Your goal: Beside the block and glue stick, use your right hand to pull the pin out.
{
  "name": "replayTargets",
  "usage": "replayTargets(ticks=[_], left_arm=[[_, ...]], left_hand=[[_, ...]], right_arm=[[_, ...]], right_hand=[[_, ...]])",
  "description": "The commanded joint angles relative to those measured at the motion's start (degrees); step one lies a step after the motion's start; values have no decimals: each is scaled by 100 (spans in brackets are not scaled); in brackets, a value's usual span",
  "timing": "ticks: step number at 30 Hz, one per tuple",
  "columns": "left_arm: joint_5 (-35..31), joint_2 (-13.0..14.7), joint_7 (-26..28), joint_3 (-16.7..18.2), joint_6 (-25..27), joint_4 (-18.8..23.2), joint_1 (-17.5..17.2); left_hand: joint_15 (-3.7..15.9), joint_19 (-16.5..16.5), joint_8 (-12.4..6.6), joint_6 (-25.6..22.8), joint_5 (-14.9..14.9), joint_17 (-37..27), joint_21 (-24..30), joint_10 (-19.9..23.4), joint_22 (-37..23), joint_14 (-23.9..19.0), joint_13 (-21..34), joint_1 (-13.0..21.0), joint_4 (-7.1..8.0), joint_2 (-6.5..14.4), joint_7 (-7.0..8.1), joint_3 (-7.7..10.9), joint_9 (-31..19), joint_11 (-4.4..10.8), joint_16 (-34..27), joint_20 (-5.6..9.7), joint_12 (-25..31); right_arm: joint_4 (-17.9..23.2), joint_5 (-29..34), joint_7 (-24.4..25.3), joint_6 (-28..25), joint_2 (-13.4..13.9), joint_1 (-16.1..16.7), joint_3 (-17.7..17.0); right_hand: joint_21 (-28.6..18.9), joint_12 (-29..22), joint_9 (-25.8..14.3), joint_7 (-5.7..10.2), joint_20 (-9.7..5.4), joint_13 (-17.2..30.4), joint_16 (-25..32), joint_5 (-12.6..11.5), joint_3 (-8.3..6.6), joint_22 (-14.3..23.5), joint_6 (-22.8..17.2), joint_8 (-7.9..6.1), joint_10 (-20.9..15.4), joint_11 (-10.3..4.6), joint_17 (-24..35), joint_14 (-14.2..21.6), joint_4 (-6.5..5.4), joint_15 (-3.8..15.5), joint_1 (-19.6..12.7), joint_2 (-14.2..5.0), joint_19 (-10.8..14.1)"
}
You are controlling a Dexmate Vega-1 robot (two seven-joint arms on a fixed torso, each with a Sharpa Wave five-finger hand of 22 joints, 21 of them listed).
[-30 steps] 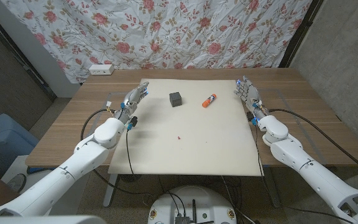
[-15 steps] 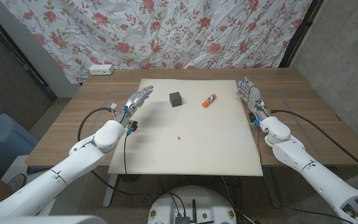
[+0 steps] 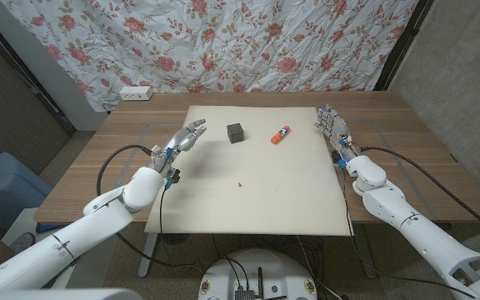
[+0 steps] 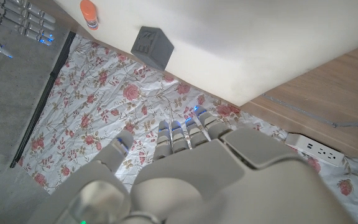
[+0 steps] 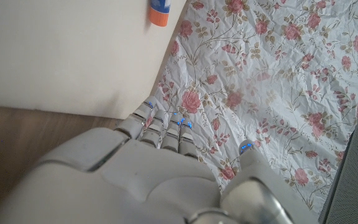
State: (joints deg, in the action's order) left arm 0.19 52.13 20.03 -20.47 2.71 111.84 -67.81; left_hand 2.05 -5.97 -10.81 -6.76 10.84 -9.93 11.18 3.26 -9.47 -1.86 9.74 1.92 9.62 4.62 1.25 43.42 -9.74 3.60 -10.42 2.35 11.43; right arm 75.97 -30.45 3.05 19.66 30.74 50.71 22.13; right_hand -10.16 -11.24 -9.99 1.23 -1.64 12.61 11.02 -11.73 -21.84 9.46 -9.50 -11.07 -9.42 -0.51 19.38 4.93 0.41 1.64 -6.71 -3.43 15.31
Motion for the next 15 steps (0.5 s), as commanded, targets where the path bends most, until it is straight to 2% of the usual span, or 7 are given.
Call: replayTargets(ticks=[1,5,10,15], left_arm=[[-870,242,242,46,324,291,-266],[-1001,439,-33,34,365,387,-254],[-1044,465,-61,69,374,454,-361],[-1379,548,-40,39,736,659,-467]], left_hand=[[173,-33,3,-58,-19,-23,-2,44,-24,-84,20,-38,34,576,74,-12,-18,67,-37,280,8],[200,5,11,-72,-37,-33,-20,56,-26,-81,21,-110,62,484,124,-86,-20,119,-33,329,-1],[203,86,22,-63,-41,-35,-49,50,-28,-61,22,-145,71,461,152,-120,-20,125,-22,349,-12],[243,117,17,-92,-43,-37,-54,56,-31,-48,22,-179,77,420,179,-164,-20,144,-16,377,-17]], right_arm=[[-72,74,65,-56,-54,-54,79],[-60,76,103,-53,-62,-30,75],[-13,134,166,-63,-37,0,82],[-6,179,206,-12,-39,11,80]], right_hand=[[-17,12,-16,-23,4,5,28,-5,-1,9,-55,7,-6,-3,-4,6,34,41,47,-32,-17],[-19,15,-16,-28,2,-3,30,-1,1,9,-35,17,1,-6,-13,2,42,42,44,-39,-22],[-12,19,-16,-29,10,-15,29,4,5,8,-19,26,10,3,-24,-14,52,26,44,-48,-52],[-13,25,-15,-73,-1,-29,30,11,13,8,-20,27,29,8,-37,-32,63,28,47,-56,-70]])
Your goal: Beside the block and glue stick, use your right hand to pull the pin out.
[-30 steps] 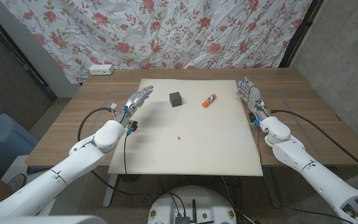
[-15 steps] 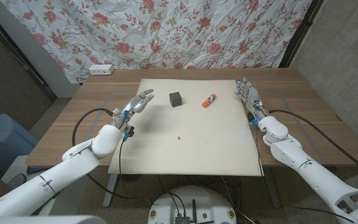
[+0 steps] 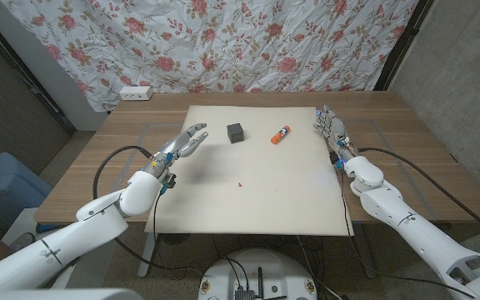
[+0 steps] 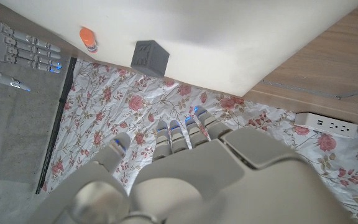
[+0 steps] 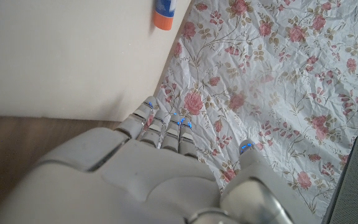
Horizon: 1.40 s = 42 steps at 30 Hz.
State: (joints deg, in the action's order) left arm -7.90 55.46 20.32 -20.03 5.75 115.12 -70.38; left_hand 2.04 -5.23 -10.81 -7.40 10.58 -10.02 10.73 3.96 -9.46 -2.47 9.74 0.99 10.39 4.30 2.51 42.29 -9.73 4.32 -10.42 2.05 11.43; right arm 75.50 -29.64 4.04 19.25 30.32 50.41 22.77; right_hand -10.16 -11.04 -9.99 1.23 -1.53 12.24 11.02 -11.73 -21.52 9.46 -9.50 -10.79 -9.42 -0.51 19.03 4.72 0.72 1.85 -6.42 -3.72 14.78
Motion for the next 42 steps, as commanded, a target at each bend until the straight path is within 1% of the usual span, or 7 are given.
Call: replayTargets(ticks=[1,9,21,24,27,30,42], left_arm=[[-611,220,-43,0,469,362,-247],[-865,453,-178,14,572,534,-393],[-1106,532,-150,85,826,740,-639],[-1085,616,-243,115,809,764,-691],[-1114,724,-437,85,867,822,-686],[-1143,749,-538,48,961,866,-688],[-1330,948,-663,-26,1108,961,-815]], left_hand=[[255,41,14,-39,-17,-28,-7,-12,-32,-3,23,-92,0,446,52,-59,-21,72,-22,402,-18],[277,46,-2,-119,-11,-24,-2,47,-32,-36,23,-108,-3,445,62,-89,-19,71,-27,372,-7],[323,50,50,-29,-7,-32,10,81,-40,-38,25,-167,41,412,89,-194,-21,88,-23,370,-14],[330,177,98,134,3,-41,-17,-32,-49,94,27,-200,74,417,130,-295,-24,107,16,413,-66],[311,403,138,462,26,-58,-35,-285,-66,370,31,-223,105,460,162,-470,-28,3,49,456,-126],[292,576,134,647,39,-66,-50,-426,-75,527,33,-229,115,493,179,-580,-29,0,55,480,-137],[321,943,133,1020,64,-73,-60,-630,-86,699,32,-233,126,554,165,-792,-29,42,20,574,-124]], right_arm=[[61,124,113,17,21,41,25],[84,282,161,-69,78,-14,87],[5,310,178,-70,49,-64,105],[16,313,198,-70,60,-52,93],[56,312,224,-100,77,-29,84],[92,306,259,-129,82,-5,74],[47,319,236,-80,60,-24,88]], right_hand=[[-14,2,-15,-79,-11,6,32,13,-17,8,-31,-4,25,10,-5,-11,33,10,19,-28,-18],[-20,1,-14,-84,-12,-6,38,17,-12,8,-47,-8,25,9,-19,-10,47,12,16,-36,-19],[-19,11,-13,-84,-23,-27,39,25,-11,7,-56,-6,58,13,-44,-33,74,15,2,-60,-44],[-20,11,-13,-83,-20,-31,41,27,-9,7,-56,-5,59,12,-49,-36,78,13,2,-63,-49],[-21,10,-13,-76,-21,-36,41,29,-7,7,-62,-5,59,10,-55,-42,84,14,2,-67,-53],[-22,10,-13,-69,-24,-40,44,30,-10,7,-76,-10,62,8,-60,-39,90,14,-5,-78,-55],[-30,1,-13,-58,-21,-56,59,40,3,6,-128,-21,48,13,-78,-35,100,7,9,-94,-55]])
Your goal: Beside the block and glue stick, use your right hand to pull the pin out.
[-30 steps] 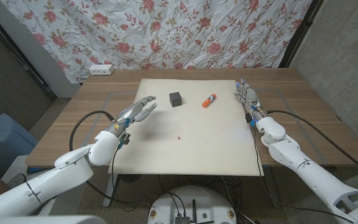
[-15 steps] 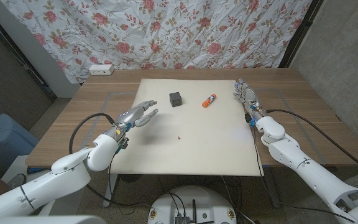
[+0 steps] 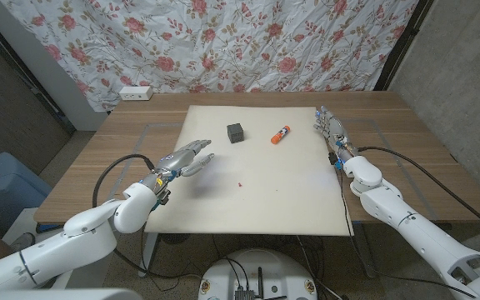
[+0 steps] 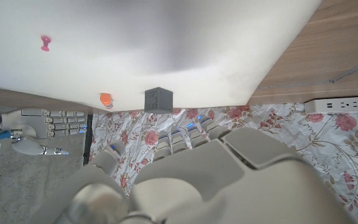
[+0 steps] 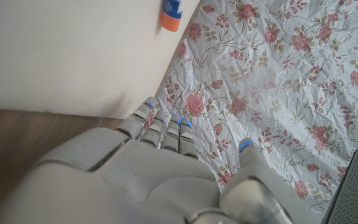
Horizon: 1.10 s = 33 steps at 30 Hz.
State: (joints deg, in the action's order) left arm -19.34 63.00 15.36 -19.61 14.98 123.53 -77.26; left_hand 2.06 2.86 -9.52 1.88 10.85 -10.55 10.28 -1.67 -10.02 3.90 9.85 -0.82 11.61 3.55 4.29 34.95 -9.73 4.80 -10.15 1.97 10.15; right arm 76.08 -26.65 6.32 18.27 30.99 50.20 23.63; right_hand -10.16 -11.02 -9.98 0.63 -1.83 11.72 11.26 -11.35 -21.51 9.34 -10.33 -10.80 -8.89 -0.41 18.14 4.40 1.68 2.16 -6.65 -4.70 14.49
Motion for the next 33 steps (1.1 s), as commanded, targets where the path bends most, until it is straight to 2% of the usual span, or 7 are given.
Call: replayTargets(ticks=[1,8,18,33], left_arm=[[-200,193,-161,-75,212,124,-141],[-180,221,-99,-54,293,100,-260],[-138,259,-127,-112,330,45,-310],[-234,150,-17,-313,417,4,-300]], left_hand=[[320,149,3,106,39,-20,-14,-76,-31,64,21,-52,5,632,-24,-65,-29,-6,-10,588,3],[267,182,-40,111,47,-18,17,-160,-33,141,21,-49,5,659,-85,-125,-30,-53,-4,677,-1],[287,189,-65,76,52,-18,38,-169,-34,146,20,-48,4,667,-48,-170,-28,-52,-18,703,15],[291,196,-107,-24,59,-14,63,-100,-34,94,18,-45,0,670,-49,-236,-26,-31,-50,706,56]], right_arm=[[-15,18,7,18,-9,-5,2],[-41,21,0,-33,-22,-45,22],[-95,48,-20,-77,-47,-105,73],[-200,61,-83,-28,-90,-160,122]], right_hand=[[-30,-1,-14,1,8,-5,34,3,5,18,-48,-21,-6,9,10,-8,4,-19,35,5,-26],[-33,-3,-14,6,6,-12,40,7,11,18,-75,-27,-8,7,1,-5,11,-17,39,1,-25],[-35,-7,-14,-1,6,-21,45,10,9,18,-109,-31,-16,4,-17,-6,32,-16,25,-19,-28],[-37,-9,-14,25,15,-33,55,17,15,17,-128,-25,-16,9,-39,-5,54,-13,21,-39,-34]])
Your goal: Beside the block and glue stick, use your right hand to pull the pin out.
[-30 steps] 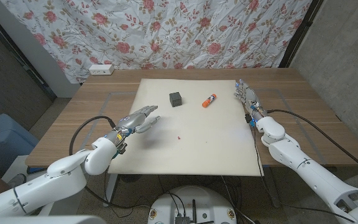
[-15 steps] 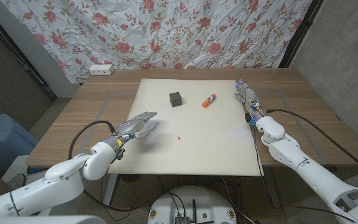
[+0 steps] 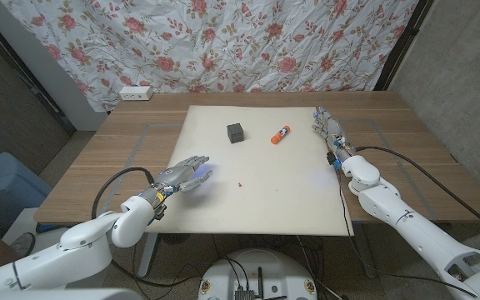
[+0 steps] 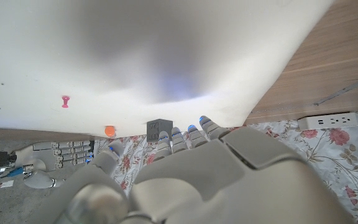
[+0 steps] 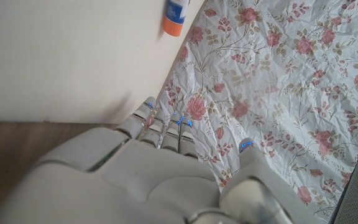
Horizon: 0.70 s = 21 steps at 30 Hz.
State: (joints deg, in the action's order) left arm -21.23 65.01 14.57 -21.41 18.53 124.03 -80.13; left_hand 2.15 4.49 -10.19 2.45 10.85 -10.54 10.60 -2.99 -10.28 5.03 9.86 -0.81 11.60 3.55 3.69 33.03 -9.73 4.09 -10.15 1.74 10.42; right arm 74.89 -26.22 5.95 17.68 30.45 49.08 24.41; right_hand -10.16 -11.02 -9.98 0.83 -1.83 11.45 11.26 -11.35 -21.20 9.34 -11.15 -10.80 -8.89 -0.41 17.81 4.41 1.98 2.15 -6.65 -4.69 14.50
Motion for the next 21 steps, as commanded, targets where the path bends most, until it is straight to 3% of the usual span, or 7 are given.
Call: replayTargets(ticks=[1,21], left_arm=[[-41,-61,76,-142,49,-59,-11],[-72,-98,-4,-380,-13,-171,116]], left_hand=[[284,27,-51,-114,60,-14,37,55,-7,-39,17,-44,0,671,0,-53,-26,40,-58,733,39],[296,-50,-87,-300,79,0,85,243,0,-221,13,-28,-9,699,-7,-130,-23,35,-105,703,96]], right_arm=[[-85,24,-42,30,-36,-53,47],[-90,27,-112,32,-35,-74,85]], right_hand=[[-38,-8,-14,3,14,-7,55,17,-16,17,-45,-24,-13,7,-8,-6,25,-12,21,-41,-35],[-42,-7,-15,21,16,-18,71,25,-3,17,-46,-11,-7,5,-33,3,48,-43,25,-61,-33]])
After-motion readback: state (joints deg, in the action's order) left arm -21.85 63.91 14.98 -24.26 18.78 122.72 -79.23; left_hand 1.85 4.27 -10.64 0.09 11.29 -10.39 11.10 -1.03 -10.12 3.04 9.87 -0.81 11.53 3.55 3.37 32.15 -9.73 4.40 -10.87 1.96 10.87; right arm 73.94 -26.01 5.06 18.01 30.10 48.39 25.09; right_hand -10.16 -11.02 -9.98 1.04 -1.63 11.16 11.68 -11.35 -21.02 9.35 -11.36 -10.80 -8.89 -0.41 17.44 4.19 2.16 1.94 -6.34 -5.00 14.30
